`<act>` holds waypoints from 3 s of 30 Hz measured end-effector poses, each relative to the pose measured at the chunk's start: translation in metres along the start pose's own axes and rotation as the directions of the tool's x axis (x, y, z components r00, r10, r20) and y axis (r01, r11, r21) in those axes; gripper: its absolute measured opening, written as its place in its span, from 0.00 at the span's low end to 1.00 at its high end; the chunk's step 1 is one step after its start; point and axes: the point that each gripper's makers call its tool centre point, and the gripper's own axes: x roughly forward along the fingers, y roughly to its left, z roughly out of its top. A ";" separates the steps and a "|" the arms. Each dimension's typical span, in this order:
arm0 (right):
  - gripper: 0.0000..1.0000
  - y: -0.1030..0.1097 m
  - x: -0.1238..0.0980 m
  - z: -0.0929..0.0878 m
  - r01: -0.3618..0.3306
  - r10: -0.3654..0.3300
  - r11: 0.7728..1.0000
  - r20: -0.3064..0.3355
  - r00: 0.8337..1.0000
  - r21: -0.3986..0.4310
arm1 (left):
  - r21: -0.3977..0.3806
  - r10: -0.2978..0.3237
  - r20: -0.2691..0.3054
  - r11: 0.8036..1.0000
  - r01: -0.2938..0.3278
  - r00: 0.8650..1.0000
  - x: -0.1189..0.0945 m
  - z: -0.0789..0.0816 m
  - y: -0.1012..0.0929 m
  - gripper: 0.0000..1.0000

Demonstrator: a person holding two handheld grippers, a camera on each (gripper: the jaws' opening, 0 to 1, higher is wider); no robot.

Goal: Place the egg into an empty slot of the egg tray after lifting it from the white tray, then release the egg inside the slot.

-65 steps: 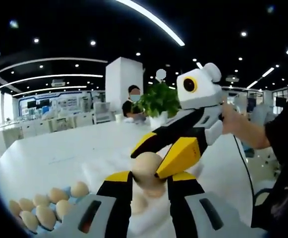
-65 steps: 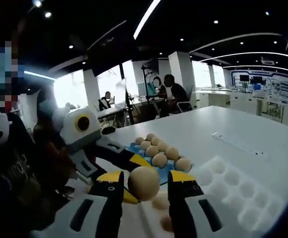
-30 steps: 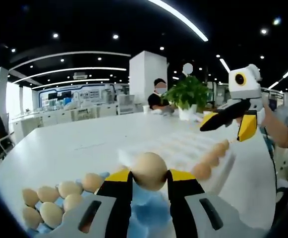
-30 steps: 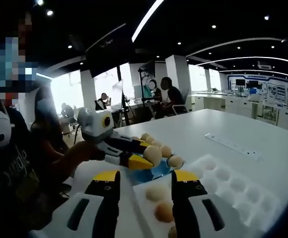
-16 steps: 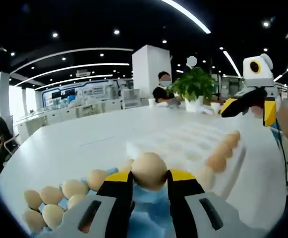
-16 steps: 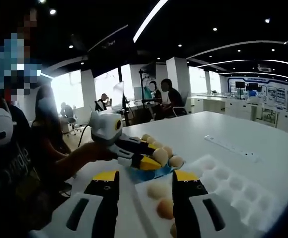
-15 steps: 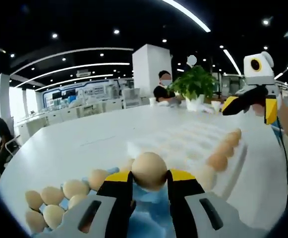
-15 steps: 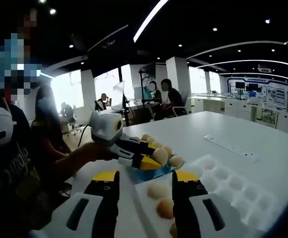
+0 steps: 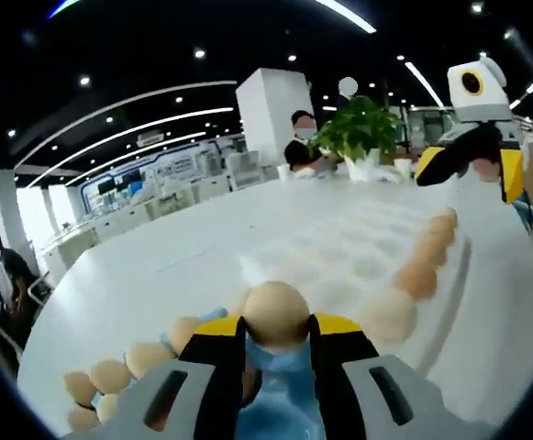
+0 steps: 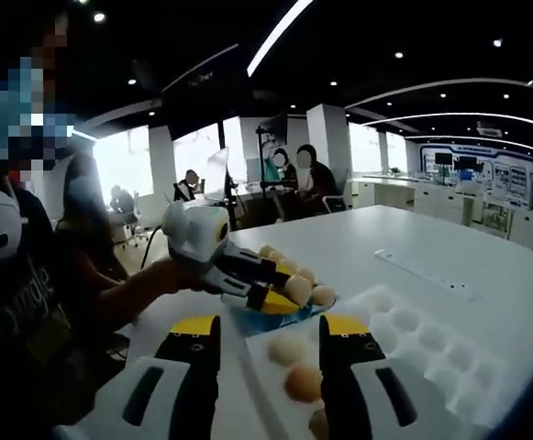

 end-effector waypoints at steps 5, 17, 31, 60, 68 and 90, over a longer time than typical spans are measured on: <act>0.46 0.000 0.000 0.000 -0.003 0.003 1.000 -0.003 1.000 -0.006 | 0.093 0.023 -0.080 0.996 -0.015 0.997 0.002 -0.005 -0.002 0.28; 0.46 -0.004 -0.003 -0.001 0.001 -0.001 1.000 -0.003 1.000 -0.009 | 0.101 -0.005 -0.113 0.995 0.016 0.994 0.006 -0.006 -0.005 0.28; 0.46 -0.011 -0.006 -0.005 0.012 -0.012 1.000 -0.004 1.000 -0.005 | 0.084 0.000 -0.097 0.996 0.008 0.995 -0.004 -0.006 -0.001 0.34; 0.47 -0.034 -0.032 -0.033 0.090 -0.088 0.996 -0.044 0.995 0.027 | 0.056 -0.116 -0.061 0.991 0.120 0.991 -0.032 -0.002 -0.037 0.33; 0.47 -0.032 -0.031 -0.028 0.083 -0.082 0.996 -0.039 0.996 0.022 | 0.034 -0.166 -0.102 0.985 0.171 0.981 -0.025 -0.012 -0.045 0.33; 0.47 -0.044 -0.046 -0.034 0.124 -0.122 0.992 -0.037 0.992 0.040 | -0.029 -0.234 -0.045 0.972 0.233 0.971 -0.040 0.000 -0.052 0.38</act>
